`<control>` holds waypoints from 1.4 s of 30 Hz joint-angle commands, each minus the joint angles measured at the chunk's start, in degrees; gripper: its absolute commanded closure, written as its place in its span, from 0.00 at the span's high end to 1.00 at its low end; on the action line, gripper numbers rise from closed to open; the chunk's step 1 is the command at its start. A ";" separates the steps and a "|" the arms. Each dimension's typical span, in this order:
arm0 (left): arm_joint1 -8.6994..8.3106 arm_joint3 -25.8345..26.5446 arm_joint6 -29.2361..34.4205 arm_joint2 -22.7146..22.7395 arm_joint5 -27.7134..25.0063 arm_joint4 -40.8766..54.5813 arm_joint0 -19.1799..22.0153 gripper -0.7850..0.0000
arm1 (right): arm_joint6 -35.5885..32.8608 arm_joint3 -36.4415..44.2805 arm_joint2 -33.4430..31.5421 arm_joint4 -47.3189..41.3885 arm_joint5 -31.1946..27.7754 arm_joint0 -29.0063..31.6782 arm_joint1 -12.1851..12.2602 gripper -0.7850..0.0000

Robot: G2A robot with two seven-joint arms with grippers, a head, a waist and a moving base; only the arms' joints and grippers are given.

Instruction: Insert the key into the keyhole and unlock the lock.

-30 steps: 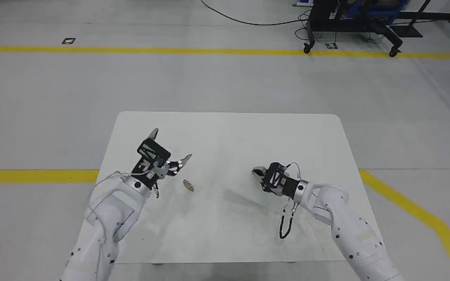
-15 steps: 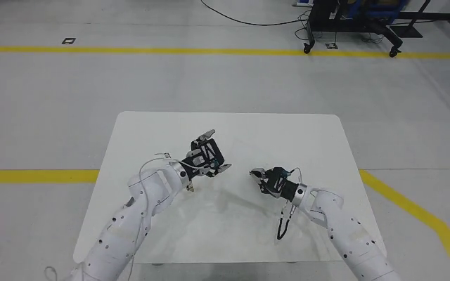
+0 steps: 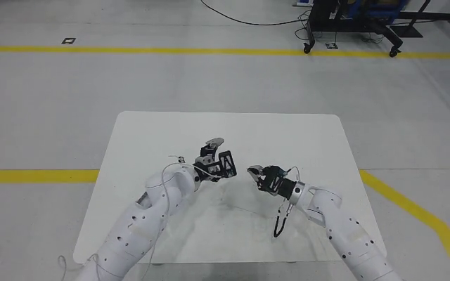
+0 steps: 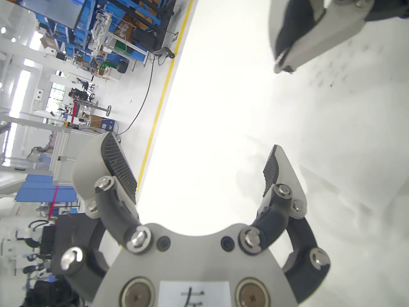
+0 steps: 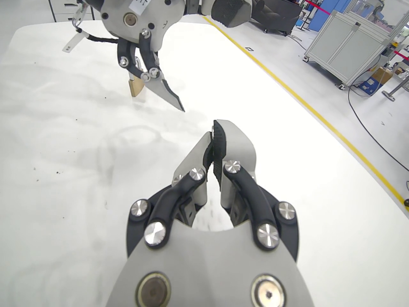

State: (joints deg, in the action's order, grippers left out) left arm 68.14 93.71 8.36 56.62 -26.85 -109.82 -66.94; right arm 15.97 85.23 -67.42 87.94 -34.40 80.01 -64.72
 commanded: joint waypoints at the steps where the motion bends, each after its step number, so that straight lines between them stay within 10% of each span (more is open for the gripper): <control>1: -0.21 1.12 0.13 2.02 1.03 1.32 -0.60 1.00 | 0.74 0.67 -0.56 -1.20 -0.89 0.70 0.15 0.00; 14: -0.84 4.58 -2.19 6.64 6.81 0.94 -3.44 1.00 | 1.97 -0.09 -0.88 -9.52 -2.45 1.60 -0.15 0.00; 24: -0.43 7.34 -3.76 20.64 11.14 42.08 -10.43 1.00 | -1.17 -9.37 3.08 -48.88 -13.43 -3.54 -2.54 0.00; 31: -0.43 7.34 -3.76 20.64 11.14 42.08 -10.43 1.00 | -1.34 -9.80 2.83 -51.64 -12.20 -3.49 -2.66 0.00; 36: 0.99 4.96 -8.94 18.97 5.93 71.74 -12.46 1.00 | -1.64 -9.47 3.16 -52.76 -12.28 -3.23 -2.77 0.00; 42: 1.71 0.07 0.22 16.13 -2.77 100.53 -10.69 1.00 | -8.37 -11.00 7.59 -65.61 -15.56 -4.84 -3.87 0.00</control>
State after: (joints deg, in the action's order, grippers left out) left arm 69.80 94.53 6.33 73.09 -28.46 -33.72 -77.95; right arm 8.35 74.56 -60.17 23.73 -49.90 75.50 -68.50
